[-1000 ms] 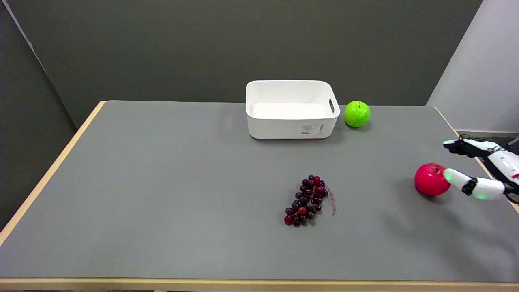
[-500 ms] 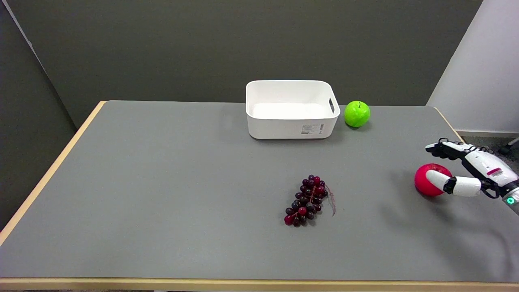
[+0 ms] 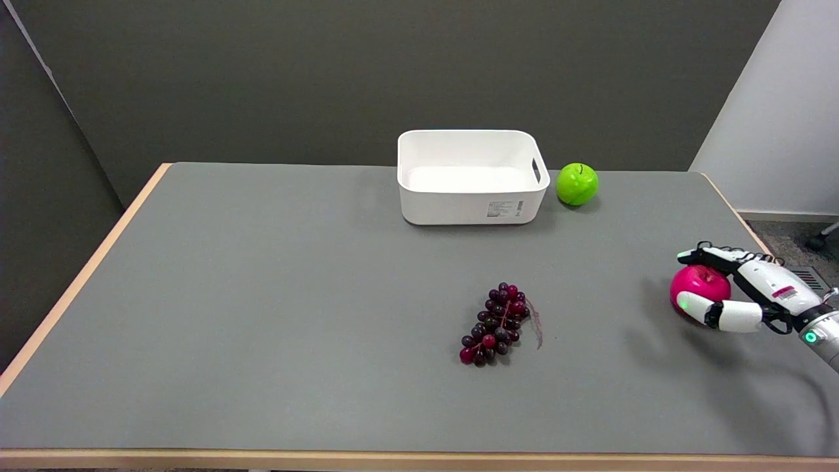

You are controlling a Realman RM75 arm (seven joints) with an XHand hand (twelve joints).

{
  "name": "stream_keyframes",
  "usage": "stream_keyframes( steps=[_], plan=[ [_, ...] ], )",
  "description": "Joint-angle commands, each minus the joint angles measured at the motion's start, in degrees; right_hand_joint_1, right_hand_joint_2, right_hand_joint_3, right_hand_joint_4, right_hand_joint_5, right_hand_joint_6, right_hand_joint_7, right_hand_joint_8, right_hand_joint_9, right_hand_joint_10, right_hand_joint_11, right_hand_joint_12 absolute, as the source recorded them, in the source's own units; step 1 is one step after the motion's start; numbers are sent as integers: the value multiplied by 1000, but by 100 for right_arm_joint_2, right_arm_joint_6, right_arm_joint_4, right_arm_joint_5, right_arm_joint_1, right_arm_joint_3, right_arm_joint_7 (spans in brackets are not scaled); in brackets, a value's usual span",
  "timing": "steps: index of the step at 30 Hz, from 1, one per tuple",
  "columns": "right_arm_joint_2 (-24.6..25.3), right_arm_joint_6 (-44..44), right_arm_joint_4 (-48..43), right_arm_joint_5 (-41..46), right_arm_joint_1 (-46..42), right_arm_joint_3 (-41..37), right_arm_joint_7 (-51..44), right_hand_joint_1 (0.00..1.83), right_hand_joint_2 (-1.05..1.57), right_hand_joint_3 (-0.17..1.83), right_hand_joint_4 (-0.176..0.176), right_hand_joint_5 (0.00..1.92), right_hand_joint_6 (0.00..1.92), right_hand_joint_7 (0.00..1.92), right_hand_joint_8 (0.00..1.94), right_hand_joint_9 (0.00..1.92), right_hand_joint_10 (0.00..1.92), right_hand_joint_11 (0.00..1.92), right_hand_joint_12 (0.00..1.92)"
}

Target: Pick up the red apple.

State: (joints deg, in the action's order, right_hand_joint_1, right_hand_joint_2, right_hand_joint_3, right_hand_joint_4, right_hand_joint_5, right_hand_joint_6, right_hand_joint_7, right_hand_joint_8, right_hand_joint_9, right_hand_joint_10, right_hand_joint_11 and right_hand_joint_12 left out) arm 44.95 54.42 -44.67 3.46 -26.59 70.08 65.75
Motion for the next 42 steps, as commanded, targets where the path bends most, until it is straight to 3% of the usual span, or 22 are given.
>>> stream_keyframes(
  steps=[1, 4, 6, 8, 10, 12, 14, 15, 21, 30, 35, 42],
  plan=[
    [96, -72, -87, -185, -13, 25, -268, 385, 587, 841, 29, 325, 589, 458, 523, 312, 973, 209, 1418],
    [78, -4, -87, -306, 64, 20, -396, 536, 612, 859, 27, 333, 600, 475, 536, 328, 999, 221, 1434],
    [78, 69, -80, -429, 137, -5, -464, 791, 640, 922, 24, 353, 640, 512, 586, 388, 1046, 249, 1455],
    [78, 248, -28, -501, 250, -12, -634, 884, 679, 926, 23, 400, 772, 550, 645, 438, 1089, 271, 1473],
    [71, 474, 45, -512, 335, 2, -830, 956, 754, 903, 24, 461, 966, 677, 902, 570, 1208, 329, 1524],
    [70, 749, 133, -512, 446, 27, -1066, 967, 774, 899, 24, 478, 1016, 705, 956, 610, 1243, 350, 1541],
    [77, 972, 183, -461, 570, 42, -1142, 1140, 1080, 379, -137, 628, 1381, 713, 1382, 722, 1390, 489, 1650],
    [78, 1008, 184, -444, 598, 36, -1145, 1180, 1156, 258, -176, 660, 1479, 708, 1497, 754, 1457, 533, 1688],
    [16, 1312, -103, -175, 914, -28, -1145, 1150, 1148, 360, -176, 612, 1584, 650, 1622, 772, 1773, 588, 1766],
    [-247, 1479, -992, -111, 1876, 67, -1137, 1149, 1137, 393, -176, 610, 1591, 644, 1644, 792, 1858, 610, 1819],
    [-276, 948, -1354, -133, 2965, 848, -1160, 1147, 1143, 391, -176, 599, 1601, 639, 1655, 801, 1858, 615, 1817],
    [285, 292, -486, -286, 5229, 2774, -1225, 1152, 1143, 382, -176, 602, 1591, 646, 1644, 833, 1837, 618, 1791]
  ],
)
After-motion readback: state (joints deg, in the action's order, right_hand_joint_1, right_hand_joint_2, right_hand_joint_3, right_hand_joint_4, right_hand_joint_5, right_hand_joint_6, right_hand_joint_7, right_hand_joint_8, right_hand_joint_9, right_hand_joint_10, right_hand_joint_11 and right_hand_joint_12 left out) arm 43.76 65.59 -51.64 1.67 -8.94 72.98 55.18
